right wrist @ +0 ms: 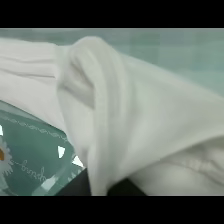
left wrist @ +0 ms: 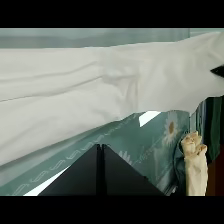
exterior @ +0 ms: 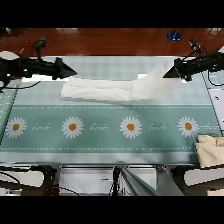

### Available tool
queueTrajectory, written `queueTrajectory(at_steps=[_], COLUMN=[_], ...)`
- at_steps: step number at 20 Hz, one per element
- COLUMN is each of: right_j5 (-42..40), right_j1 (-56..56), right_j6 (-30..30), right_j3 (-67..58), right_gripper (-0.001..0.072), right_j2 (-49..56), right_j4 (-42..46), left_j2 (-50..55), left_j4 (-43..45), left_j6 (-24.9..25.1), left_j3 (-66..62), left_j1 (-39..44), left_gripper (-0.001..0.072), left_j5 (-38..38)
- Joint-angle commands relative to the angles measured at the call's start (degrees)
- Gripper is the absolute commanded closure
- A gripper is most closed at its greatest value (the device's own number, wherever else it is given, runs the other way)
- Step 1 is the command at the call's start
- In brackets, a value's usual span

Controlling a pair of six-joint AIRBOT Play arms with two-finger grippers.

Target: Fold the shirts.

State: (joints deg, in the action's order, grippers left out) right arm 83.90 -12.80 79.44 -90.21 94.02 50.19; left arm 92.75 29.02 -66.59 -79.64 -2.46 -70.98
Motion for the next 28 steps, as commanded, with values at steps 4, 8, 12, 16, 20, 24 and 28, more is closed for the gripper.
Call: queueTrajectory(at_steps=[4, 8, 12, 16, 20, 24, 28], right_j5=[5.66, 5.84, 6.29, 6.64, 7.15, 8.7, 8.5], right_j1=[0.0, 0.0, 0.0, 0.04, 0.04, 0.07, 0.15], right_j6=[0.46, 0.46, 0.5, 0.72, 0.96, 1.6, 2.1], right_j3=[-0.07, -0.07, -0.04, -0.07, -0.04, -0.04, -0.04], right_gripper=[0.0686, 0.0686, 0.0686, 0.0686, 0.0686, 0.0685, 0.0685], right_j2=[-5.38, -7.28, -8.81, -11.41, -13.92, -16.24, -18.25], right_j4=[8.87, 8.87, 8.81, 8.66, 8.66, 5.57, 4.83], left_j2=[2.25, 6.32, 9.6, 12.66, 15.21, 17.05, 22.25], left_j4=[-0.55, -0.57, -0.57, -4.59, -9.07, -13.68, -16.04], left_j6=[-9.25, -12.79, -15.52, -17.51, -17.51, -17.49, -17.53], left_j3=[-0.07, -0.09, -0.09, -0.11, -0.13, -0.81, -8.96], left_j1=[19.39, 29.22, 34.64, 37.29, 40.39, 43.08, 46.69], left_gripper=[0.0676, 0.0676, 0.0676, 0.0676, 0.0676, 0.0676, 0.0676], left_j5=[12.37, 17.35, 22.64, 26.67, 31.47, 36.74, 36.48])
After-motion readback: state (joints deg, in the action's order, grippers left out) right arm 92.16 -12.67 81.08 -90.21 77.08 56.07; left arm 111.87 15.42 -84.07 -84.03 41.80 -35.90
